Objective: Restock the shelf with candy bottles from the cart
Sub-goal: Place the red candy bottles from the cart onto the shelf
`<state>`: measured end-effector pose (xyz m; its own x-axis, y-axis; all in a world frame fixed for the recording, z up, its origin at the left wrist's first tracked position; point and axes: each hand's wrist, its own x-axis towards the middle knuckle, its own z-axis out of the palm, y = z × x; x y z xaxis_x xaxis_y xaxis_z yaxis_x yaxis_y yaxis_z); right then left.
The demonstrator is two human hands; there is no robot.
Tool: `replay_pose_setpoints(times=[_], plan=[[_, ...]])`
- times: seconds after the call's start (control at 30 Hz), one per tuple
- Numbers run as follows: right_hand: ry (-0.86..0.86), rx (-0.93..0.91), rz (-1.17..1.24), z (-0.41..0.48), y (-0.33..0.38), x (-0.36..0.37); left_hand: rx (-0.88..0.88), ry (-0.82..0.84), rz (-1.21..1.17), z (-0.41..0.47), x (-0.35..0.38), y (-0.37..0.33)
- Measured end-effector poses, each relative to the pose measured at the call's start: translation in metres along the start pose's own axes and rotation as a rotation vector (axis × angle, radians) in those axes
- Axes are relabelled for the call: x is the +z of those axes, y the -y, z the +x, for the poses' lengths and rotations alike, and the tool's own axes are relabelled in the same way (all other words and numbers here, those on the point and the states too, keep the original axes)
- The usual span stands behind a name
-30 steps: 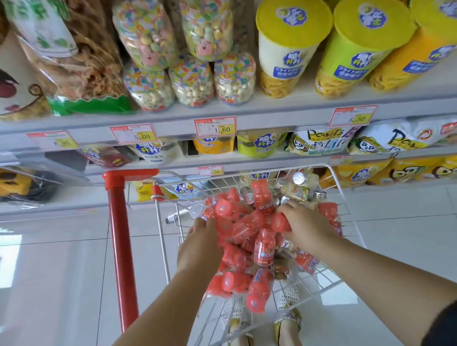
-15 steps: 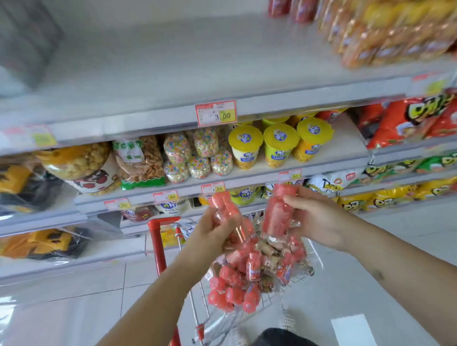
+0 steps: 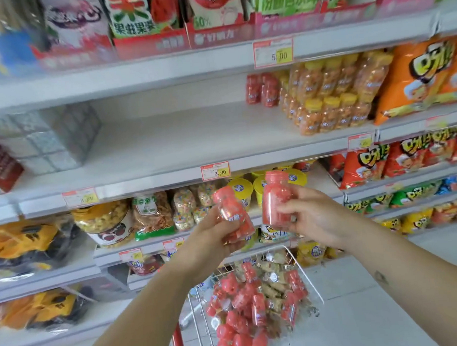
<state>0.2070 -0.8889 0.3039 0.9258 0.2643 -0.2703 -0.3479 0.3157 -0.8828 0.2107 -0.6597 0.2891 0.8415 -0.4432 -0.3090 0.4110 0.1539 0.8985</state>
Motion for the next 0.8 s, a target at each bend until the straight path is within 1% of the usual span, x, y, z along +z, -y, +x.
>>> replay_pose_setpoints(times=[0.13,0.23,0.3,0.4,0.57,0.73,0.8], plan=[[-0.136,-0.139,-0.189,0.016,0.025,-0.001,0.144,-0.059,0.278,0.017,0.010,-0.029],[-0.337,-0.301,-0.472,0.042,0.050,-0.007,0.260,-0.169,0.426,0.050,0.018,-0.056],[-0.421,-0.382,-0.599,0.065,0.068,-0.015,0.330,-0.260,0.485,0.079,0.025,-0.071],[-0.494,-0.433,-0.693,0.105,0.087,-0.032,0.407,-0.344,0.564,0.122,0.035,-0.088],[-0.595,-0.448,-0.884,0.166,0.100,-0.054,0.388,-0.401,0.708,0.193,0.035,-0.101],[-0.718,-0.386,-1.114,0.214,0.099,-0.078,0.317,-0.455,0.795,0.248,0.024,-0.102],[-0.735,-0.362,-1.143,0.227,0.099,-0.085,0.293,-0.460,0.810,0.264,0.019,-0.099]])
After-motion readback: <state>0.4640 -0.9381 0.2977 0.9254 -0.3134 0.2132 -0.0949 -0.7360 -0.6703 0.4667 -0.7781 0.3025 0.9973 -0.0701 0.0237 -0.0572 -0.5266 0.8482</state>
